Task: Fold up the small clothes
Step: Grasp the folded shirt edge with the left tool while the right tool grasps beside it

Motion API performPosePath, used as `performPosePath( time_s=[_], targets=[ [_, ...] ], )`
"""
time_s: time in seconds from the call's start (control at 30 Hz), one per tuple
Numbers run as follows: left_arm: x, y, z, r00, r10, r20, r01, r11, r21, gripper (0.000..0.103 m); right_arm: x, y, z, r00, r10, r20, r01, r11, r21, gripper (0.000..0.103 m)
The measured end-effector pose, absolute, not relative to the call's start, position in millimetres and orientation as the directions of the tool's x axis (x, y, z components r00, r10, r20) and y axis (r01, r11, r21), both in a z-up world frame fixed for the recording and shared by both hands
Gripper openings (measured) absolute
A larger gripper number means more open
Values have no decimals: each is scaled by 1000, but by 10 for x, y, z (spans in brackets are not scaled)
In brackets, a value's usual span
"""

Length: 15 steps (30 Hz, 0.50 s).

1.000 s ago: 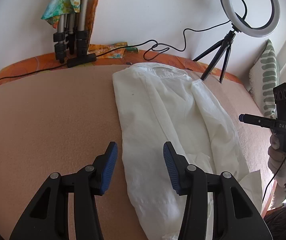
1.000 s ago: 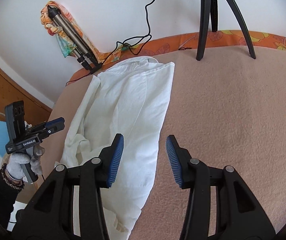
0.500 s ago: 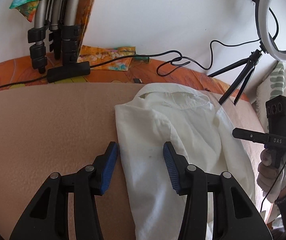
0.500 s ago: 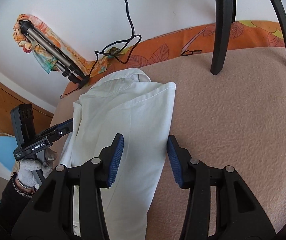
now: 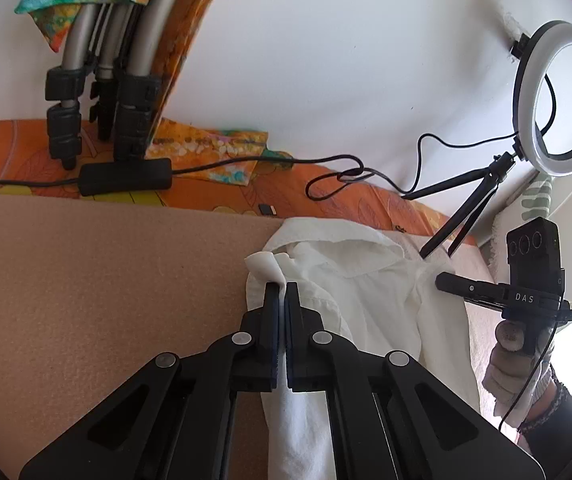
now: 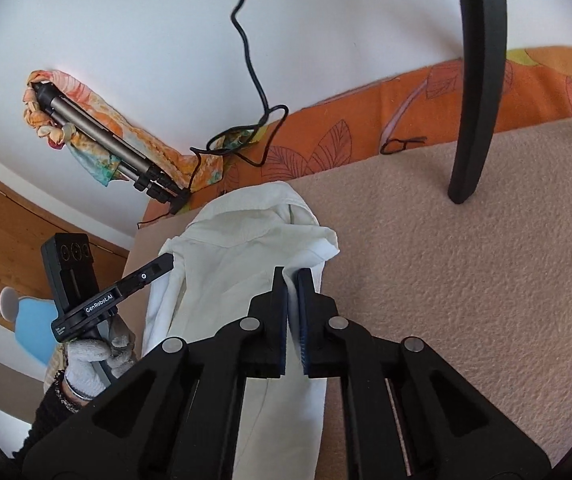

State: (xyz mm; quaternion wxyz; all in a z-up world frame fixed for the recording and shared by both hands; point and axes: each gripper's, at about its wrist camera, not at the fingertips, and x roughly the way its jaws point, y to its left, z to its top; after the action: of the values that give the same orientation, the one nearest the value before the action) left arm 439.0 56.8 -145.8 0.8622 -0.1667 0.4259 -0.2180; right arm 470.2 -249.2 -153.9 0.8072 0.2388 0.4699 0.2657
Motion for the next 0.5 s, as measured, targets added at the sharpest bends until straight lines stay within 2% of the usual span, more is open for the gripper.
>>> performPosePath(
  time_s=[0.07,0.17,0.23,0.33,0.37,0.43,0.5],
  targets=[
    [4385,612,-1407,566,-500,-655,235,860,-453,1,4672,-2533,-1353,470,615,-633,-243,779,578,3],
    [4454,609,-1495,551,-464,-694,224,883,-412,1,4752,-2655,-1327,508,560,-655,-205,817,539,3],
    [4459,617,-1546,551,-462,-695,224,884,-411,1,4806,-2673,-1435,477,563,-675,-194,816,544,3],
    [4463,608,-1573,543,-496,-678,237,865,-443,1,4804,-2715,-1508,450,616,-647,-196,775,601,4],
    [4481,622,-1584,528,-515,-676,235,853,-466,1,4811,-2739,-1532,441,627,-642,-185,763,619,8],
    [4525,642,-1592,516,-528,-675,221,843,-490,11,4824,-2776,-1577,429,643,-635,-171,748,642,16],
    [4578,650,-1612,503,-542,-673,197,830,-521,33,4836,-2761,-1611,423,647,-635,-173,745,644,26]
  ],
)
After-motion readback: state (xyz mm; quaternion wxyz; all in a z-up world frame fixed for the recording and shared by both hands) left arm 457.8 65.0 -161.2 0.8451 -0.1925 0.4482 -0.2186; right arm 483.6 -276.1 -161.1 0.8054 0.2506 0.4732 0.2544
